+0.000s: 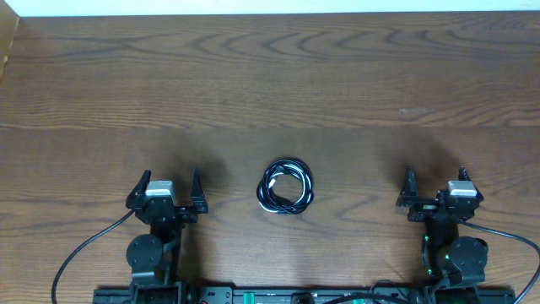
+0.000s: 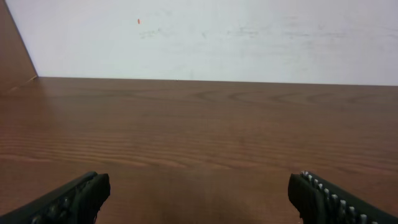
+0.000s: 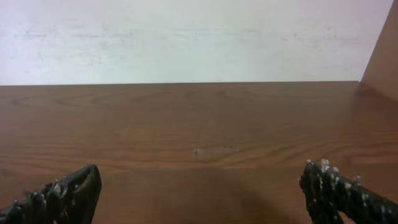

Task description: Untangle cables

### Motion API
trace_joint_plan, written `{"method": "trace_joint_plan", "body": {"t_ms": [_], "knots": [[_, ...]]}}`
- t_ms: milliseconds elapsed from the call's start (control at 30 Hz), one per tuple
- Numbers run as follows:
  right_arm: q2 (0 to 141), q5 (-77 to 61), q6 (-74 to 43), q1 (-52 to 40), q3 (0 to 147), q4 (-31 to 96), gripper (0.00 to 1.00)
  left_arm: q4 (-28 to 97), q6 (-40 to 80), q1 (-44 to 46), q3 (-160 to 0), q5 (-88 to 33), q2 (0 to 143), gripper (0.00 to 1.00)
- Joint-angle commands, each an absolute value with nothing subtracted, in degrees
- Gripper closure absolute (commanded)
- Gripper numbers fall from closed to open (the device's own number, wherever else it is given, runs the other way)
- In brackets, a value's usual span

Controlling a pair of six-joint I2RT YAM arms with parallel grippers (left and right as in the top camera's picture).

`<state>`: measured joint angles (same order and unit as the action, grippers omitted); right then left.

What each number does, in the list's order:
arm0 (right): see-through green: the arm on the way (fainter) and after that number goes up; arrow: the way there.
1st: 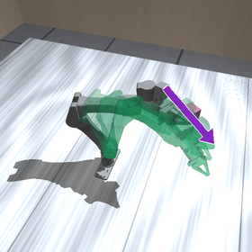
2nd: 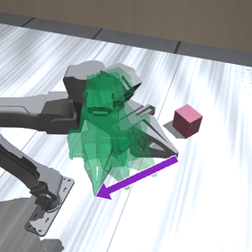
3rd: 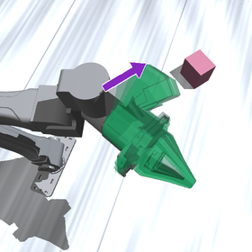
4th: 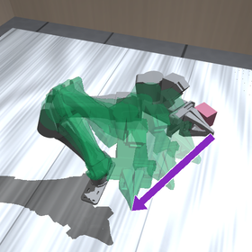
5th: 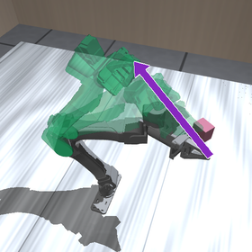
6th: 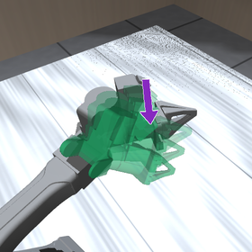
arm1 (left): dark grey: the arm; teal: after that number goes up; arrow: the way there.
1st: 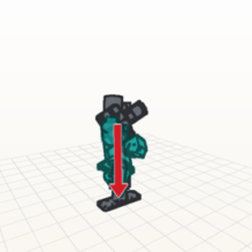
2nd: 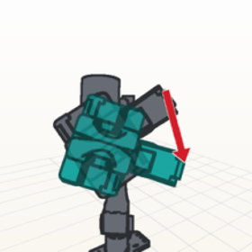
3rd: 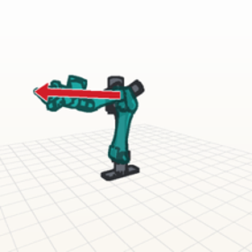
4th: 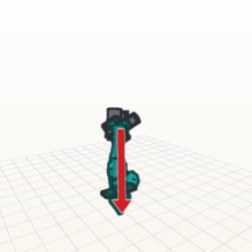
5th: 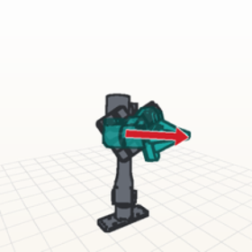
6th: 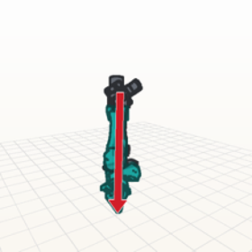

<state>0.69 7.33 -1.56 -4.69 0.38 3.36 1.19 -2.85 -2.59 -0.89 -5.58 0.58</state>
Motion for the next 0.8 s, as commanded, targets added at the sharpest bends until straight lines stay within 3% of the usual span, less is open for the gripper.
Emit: {"method": "trace_joint_plan", "body": {"t_ms": [0, 767], "knots": [[0.3, 7.8, -2.3, -4.8, 0.3, 3.5, 0.01, 3.6, -3.0, -2.9, -0.2, -5.9, 0.2, 0.02], [0.3, 7.8, -2.3, -4.8, 0.3, 3.5, 0.01, 3.6, -3.0, -2.9, -0.2, -5.9, 0.2, 0.02]]}}
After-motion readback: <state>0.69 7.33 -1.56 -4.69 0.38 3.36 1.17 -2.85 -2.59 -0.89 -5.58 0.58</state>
